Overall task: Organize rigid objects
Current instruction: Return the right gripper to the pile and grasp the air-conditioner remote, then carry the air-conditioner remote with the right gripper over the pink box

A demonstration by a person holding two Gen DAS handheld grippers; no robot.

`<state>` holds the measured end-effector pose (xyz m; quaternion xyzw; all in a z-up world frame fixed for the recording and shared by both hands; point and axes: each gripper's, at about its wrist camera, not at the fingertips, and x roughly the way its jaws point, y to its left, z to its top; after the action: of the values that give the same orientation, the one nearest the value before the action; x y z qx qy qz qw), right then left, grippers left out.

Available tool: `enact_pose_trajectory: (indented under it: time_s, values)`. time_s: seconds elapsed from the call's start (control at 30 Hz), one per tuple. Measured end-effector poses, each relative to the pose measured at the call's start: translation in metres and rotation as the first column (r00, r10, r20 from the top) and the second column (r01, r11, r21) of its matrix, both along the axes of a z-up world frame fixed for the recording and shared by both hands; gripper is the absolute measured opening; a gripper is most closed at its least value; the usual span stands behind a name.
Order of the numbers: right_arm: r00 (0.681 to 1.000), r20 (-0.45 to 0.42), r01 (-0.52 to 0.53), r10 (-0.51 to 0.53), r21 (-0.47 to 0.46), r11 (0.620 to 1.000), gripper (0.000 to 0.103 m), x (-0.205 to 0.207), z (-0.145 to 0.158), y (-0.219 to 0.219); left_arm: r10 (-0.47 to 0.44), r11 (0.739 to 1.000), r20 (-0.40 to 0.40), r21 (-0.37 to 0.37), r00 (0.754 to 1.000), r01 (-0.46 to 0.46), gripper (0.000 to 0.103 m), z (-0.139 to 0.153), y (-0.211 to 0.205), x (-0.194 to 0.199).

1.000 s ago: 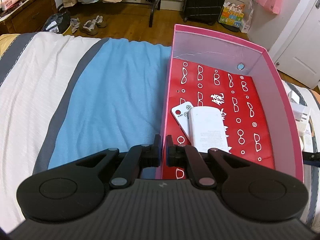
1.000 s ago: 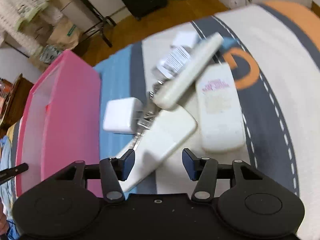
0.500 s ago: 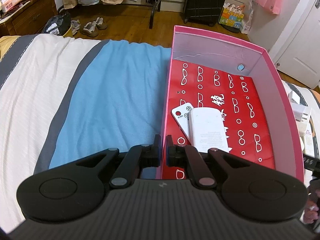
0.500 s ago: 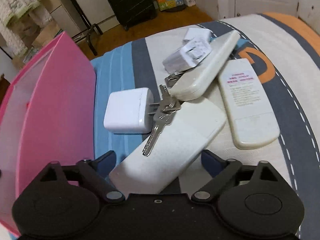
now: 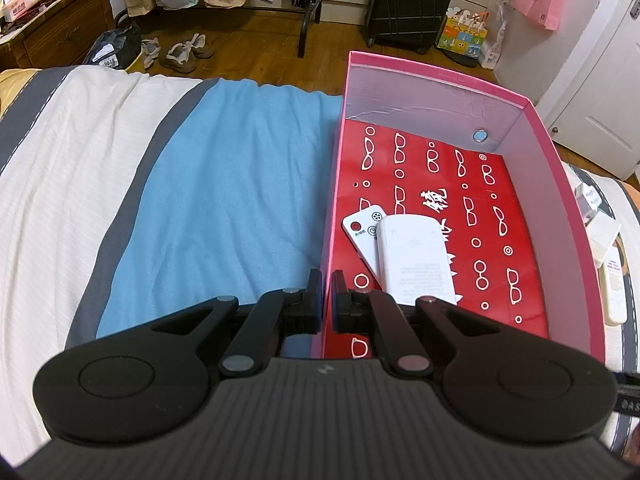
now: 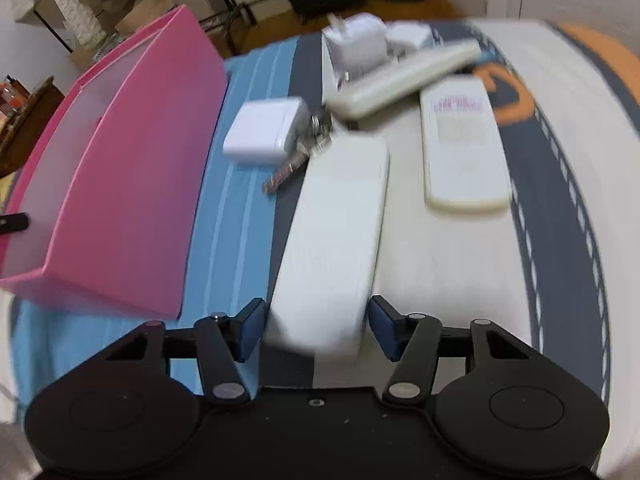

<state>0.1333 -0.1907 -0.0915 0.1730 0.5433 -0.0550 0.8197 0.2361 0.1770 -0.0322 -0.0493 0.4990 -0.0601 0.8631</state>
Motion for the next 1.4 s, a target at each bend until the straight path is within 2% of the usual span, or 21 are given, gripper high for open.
enact_pose_trajectory:
  time_s: [0.03,0.1,0.27,0.3,0.33,0.4,0.47,0.5,0.57,0.83,1.0,1.17,1.27,1.4]
  values:
    - [1.0,0.002,-0.002,0.002,0.021,1.0,0.063,-0.002,0.001,-0.003,-0.001,1.0,0.001,0.001,1.0,0.001,0.004,0.0,0.0,0.0]
    - [0.999,0.022,0.037,-0.038,0.045,0.998,0.075,-0.006,0.002,-0.011,-0.001,1.0,0.003,0.006,1.0,0.001,0.004,0.001,0.0,0.0]
    - [0.987,0.099,0.112,-0.123,0.107,0.988,0.075,0.007,-0.007,-0.03,0.002,1.0,0.002,0.008,1.0,-0.002,0.004,0.0,0.0,0.0]
    - [0.985,0.118,0.117,-0.128,0.096,0.988,0.064,0.011,-0.008,-0.029,0.002,1.0,0.002,0.008,1.0,-0.002,0.004,0.0,0.0,0.0]
    - [0.985,0.131,0.106,-0.113,0.058,0.993,0.059,0.014,-0.009,-0.026,0.001,1.0,0.003,0.009,1.0,-0.001,0.004,0.0,0.0,0.0]
    - [0.985,0.149,0.086,-0.088,0.023,0.996,0.055,0.017,-0.008,-0.021,0.002,1.0,0.003,0.007,1.0,-0.002,0.004,0.0,0.001,0.0]
    - [0.98,0.182,0.089,-0.084,-0.017,0.996,0.032,0.012,-0.001,-0.022,0.003,1.0,0.003,0.002,1.0,-0.003,0.004,0.0,0.0,0.0]
    - [0.975,0.212,0.077,-0.07,-0.025,0.997,0.027,0.007,0.006,-0.021,0.003,1.0,0.005,0.0,1.0,-0.003,0.004,0.001,0.001,-0.001]
    - [0.972,0.233,0.041,-0.036,-0.015,0.999,0.023,0.001,0.017,-0.019,0.003,1.0,0.007,-0.001,1.0,-0.003,0.004,0.001,0.0,-0.002]
    - [0.971,0.235,-0.04,0.046,-0.031,0.999,0.022,0.0,0.023,-0.005,0.007,1.0,0.006,-0.007,1.0,-0.007,0.004,0.001,0.001,-0.001]
    - [0.975,0.217,-0.061,0.051,0.04,0.997,0.029,0.003,0.015,-0.005,0.015,1.0,0.013,-0.007,1.0,-0.015,0.003,0.004,0.001,-0.003]
    - [0.976,0.209,-0.064,0.066,-0.017,0.998,0.025,0.005,0.008,0.005,0.018,1.0,0.012,-0.01,1.0,-0.018,0.003,0.004,0.001,-0.004]
    - [0.974,0.223,-0.034,0.04,-0.031,0.999,0.021,0.0,0.013,0.003,0.021,1.0,0.011,-0.011,1.0,-0.021,0.003,0.004,0.002,-0.004]
    - [0.964,0.26,-0.049,0.062,-0.054,0.997,0.021,-0.006,0.025,0.009,0.024,1.0,0.01,-0.012,1.0,-0.024,0.003,0.003,0.002,-0.004]
